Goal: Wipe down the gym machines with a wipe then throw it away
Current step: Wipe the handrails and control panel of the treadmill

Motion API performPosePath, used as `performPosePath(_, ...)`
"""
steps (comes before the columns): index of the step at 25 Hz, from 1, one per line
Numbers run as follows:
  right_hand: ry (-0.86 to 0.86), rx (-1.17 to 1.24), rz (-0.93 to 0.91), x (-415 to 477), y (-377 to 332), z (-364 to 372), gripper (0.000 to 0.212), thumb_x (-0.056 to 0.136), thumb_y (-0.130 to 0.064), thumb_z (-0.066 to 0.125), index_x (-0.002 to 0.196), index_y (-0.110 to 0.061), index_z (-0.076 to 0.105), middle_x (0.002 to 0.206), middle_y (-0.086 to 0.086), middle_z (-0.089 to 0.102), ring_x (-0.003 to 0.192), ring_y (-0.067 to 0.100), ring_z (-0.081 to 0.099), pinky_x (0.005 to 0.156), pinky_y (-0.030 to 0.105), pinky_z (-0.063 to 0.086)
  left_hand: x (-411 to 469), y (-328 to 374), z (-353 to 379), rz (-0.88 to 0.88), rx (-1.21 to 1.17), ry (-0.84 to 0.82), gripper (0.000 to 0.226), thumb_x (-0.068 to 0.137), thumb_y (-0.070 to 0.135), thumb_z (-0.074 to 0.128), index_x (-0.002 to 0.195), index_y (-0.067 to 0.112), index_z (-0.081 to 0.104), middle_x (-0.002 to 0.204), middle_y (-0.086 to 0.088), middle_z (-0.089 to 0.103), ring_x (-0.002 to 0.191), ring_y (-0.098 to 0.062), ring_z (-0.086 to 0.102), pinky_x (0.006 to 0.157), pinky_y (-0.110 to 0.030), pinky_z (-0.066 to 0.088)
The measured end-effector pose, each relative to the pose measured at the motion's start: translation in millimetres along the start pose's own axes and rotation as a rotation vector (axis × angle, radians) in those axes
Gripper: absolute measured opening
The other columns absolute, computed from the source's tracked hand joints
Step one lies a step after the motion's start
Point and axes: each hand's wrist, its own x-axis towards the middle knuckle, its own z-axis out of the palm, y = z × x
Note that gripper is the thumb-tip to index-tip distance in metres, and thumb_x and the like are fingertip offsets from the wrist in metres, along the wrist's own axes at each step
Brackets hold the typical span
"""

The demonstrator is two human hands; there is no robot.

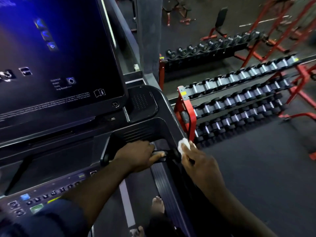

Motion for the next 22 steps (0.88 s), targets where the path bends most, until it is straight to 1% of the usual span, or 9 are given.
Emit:
performPosePath(2,-0.012,-0.046,0.023,-10.9,-3.9,1.8,0.04,0.097,-0.033,0.07,0.137,-0.035,0.066,0.148,0.004,0.06,0.126,0.017,0.066,0.101,0.032,0.056,0.6,-1.7,4.0,0.02,0.011,0.028,0.063,0.098,0.083,0.019,0.095,0.032,0.056,0.108,0.0,0.067,0.101,-0.026,0.066,0.083,-0.044,0.056)
performPosePath(5,-0.026,-0.116,-0.048,46.9,-13.6,15.7,0.046,0.099,-0.04,0.066,0.145,-0.039,0.059,0.157,0.004,0.051,0.124,0.024,0.066,0.101,0.04,0.056,1.6,-3.8,12.0,0.051,0.074,0.108,0.067,0.095,0.086,0.015,0.09,0.031,0.054,0.102,-0.001,0.07,0.094,-0.026,0.069,0.075,-0.041,0.055)
performPosePath(7,-0.028,-0.137,-0.114,96.0,-20.9,27.5,0.05,0.1,-0.04,0.064,0.149,-0.042,0.052,0.161,0.005,0.046,0.127,0.029,0.064,0.108,0.044,0.05,0.9,-2.4,15.1,0.036,0.083,0.121,0.069,0.094,0.086,0.017,0.089,0.03,0.057,0.1,-0.003,0.071,0.093,-0.028,0.07,0.07,-0.038,0.05)
performPosePath(9,-0.048,-0.191,-0.111,119.1,-24.2,30.6,0.052,0.1,-0.041,0.062,0.151,-0.043,0.049,0.161,0.006,0.045,0.132,0.031,0.059,0.115,0.049,0.043,1.1,-0.6,12.4,0.028,0.083,0.112,0.07,0.093,0.087,0.018,0.087,0.029,0.057,0.098,-0.003,0.071,0.091,-0.029,0.07,0.071,-0.039,0.051)
performPosePath(11,-0.042,-0.188,-0.092,100.2,-23.9,22.7,0.052,0.098,-0.041,0.064,0.149,-0.041,0.052,0.157,0.005,0.051,0.128,0.031,0.062,0.11,0.047,0.048,-2.1,0.8,8.7,0.025,0.085,0.107,0.078,0.092,0.089,0.019,0.093,0.026,0.063,0.097,-0.002,0.07,0.089,-0.028,0.069,0.075,-0.04,0.055)
performPosePath(14,0.075,-0.137,-0.014,12.0,-18.3,9.3,0.049,0.093,-0.038,0.07,0.141,-0.035,0.061,0.147,0.007,0.061,0.108,0.031,0.072,0.09,0.043,0.06,-3.2,3.1,6.2,0.01,0.135,0.108,0.085,0.089,0.093,0.019,0.107,0.027,0.069,0.104,-0.003,0.07,0.093,-0.028,0.07,0.075,-0.04,0.054)
performPosePath(16,0.079,-0.131,0.08,-45.0,-14.7,12.0,0.05,0.091,-0.032,0.074,0.14,-0.033,0.065,0.147,0.009,0.061,0.111,0.028,0.073,0.093,0.041,0.06,-3.8,3.7,6.3,0.006,0.153,0.086,0.088,0.087,0.095,0.018,0.113,0.027,0.068,0.109,-0.004,0.07,0.097,-0.029,0.069,0.078,-0.041,0.054)
performPosePath(18,0.097,-0.121,0.167,-61.9,-12.9,13.6,0.05,0.089,-0.031,0.075,0.138,-0.033,0.067,0.147,0.008,0.06,0.118,0.024,0.07,0.098,0.038,0.058,-3.3,3.2,6.4,-0.003,0.156,0.075,0.09,0.086,0.095,0.018,0.114,0.026,0.068,0.11,-0.004,0.071,0.098,-0.029,0.069,0.082,-0.043,0.056)
performPosePath(22,0.078,-0.148,0.061,-11.6,-18.8,18.2,0.051,0.091,-0.029,0.071,0.141,-0.028,0.065,0.148,0.012,0.06,0.123,0.029,0.066,0.098,0.042,0.057,-2.6,3.0,7.4,-0.019,0.17,0.098,0.087,0.086,0.095,0.021,0.109,0.027,0.07,0.103,-0.003,0.071,0.094,-0.028,0.07,0.077,-0.041,0.054)
